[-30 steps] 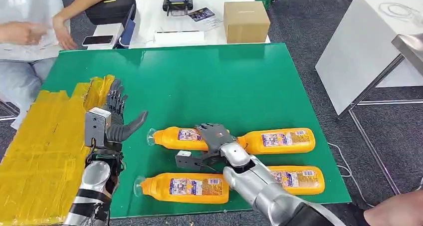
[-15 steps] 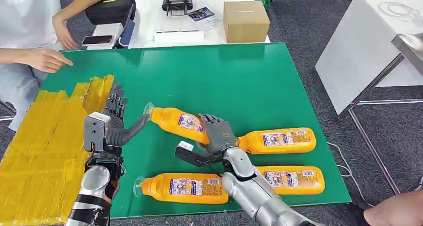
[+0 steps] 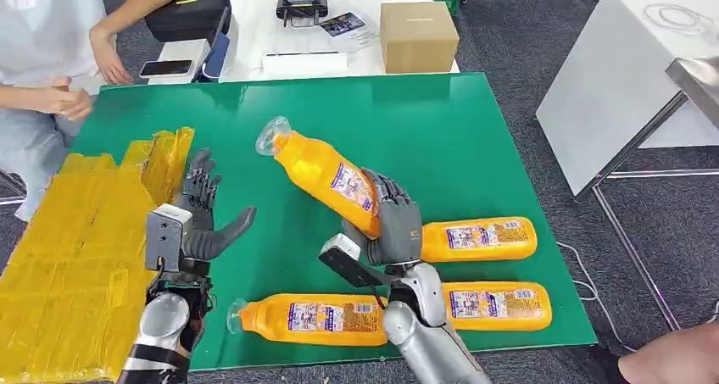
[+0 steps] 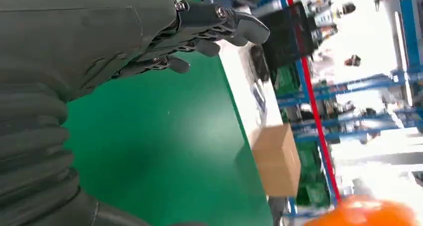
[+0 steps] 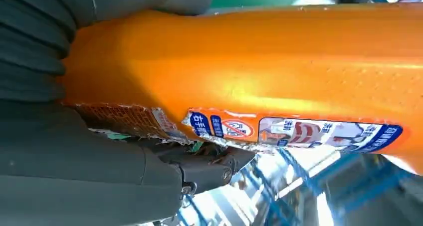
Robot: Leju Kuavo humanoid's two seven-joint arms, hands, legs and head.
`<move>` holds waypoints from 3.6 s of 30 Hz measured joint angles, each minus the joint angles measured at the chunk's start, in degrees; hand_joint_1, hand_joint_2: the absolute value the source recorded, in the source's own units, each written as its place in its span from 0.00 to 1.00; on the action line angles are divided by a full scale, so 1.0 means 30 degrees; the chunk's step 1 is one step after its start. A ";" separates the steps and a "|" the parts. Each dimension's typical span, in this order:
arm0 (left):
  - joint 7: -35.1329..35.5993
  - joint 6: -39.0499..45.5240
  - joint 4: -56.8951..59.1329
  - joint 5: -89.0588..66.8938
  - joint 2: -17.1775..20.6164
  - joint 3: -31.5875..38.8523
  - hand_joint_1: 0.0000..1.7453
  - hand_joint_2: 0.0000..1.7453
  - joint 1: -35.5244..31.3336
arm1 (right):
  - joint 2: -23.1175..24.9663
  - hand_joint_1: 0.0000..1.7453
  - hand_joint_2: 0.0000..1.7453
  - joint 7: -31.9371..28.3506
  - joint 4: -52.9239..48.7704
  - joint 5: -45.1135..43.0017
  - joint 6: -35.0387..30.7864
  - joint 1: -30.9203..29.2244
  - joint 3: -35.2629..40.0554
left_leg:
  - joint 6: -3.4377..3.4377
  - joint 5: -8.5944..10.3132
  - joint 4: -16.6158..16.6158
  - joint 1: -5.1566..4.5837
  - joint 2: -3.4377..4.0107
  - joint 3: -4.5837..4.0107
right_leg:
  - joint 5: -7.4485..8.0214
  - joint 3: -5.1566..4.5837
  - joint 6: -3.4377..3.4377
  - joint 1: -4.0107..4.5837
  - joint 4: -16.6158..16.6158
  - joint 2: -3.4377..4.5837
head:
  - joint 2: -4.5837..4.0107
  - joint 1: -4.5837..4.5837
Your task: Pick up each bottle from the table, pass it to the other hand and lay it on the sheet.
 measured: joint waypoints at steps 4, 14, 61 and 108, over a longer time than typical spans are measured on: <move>0.0000 -0.0574 0.0000 0.0123 -0.0015 -0.0341 0.00 1.00 -0.0003 | 0.0095 1.00 1.00 -0.0530 -0.0727 -0.0814 0.0080 0.0352 -0.0233 | 0.0000 0.0000 0.0000 0.0000 0.0002 0.0002 | 0.0000 -0.0002 0.0000 -0.0001 -0.0001 0.0002 | 0.0000 0.0000; -0.0007 -0.1361 -0.0051 0.0401 -0.0022 -0.1267 0.00 1.00 0.0093 | 0.0437 1.00 1.00 -0.1048 -0.0851 -0.1704 0.1027 0.0430 -0.0371 | 0.0000 -0.0001 0.0000 0.0000 0.0002 -0.0001 | 0.0000 -0.0001 0.0000 0.0000 0.0000 0.0002 | 0.0000 0.0000; -0.0124 -0.5020 -0.0407 0.6025 0.0117 -0.2360 0.00 1.00 0.0050 | 0.1792 1.00 1.00 -0.2184 0.1545 -0.0625 0.1836 -0.0280 0.3650 | -0.0001 0.0001 -0.0003 0.0001 0.0003 -0.0006 | -0.0002 -0.0004 -0.0001 0.0001 0.0001 0.0001 | 0.0000 0.0001; -0.1108 -0.4378 -0.0270 0.6578 0.0066 -0.3132 1.00 1.00 0.0121 | 0.1253 0.00 1.00 -0.4378 0.0504 -0.3489 0.2652 0.0837 0.3803 | -0.0001 -0.0003 -0.0003 0.0002 0.0010 -0.0004 | -0.0002 -0.0017 -0.0002 0.0001 -0.0001 0.0004 | 0.0000 0.0000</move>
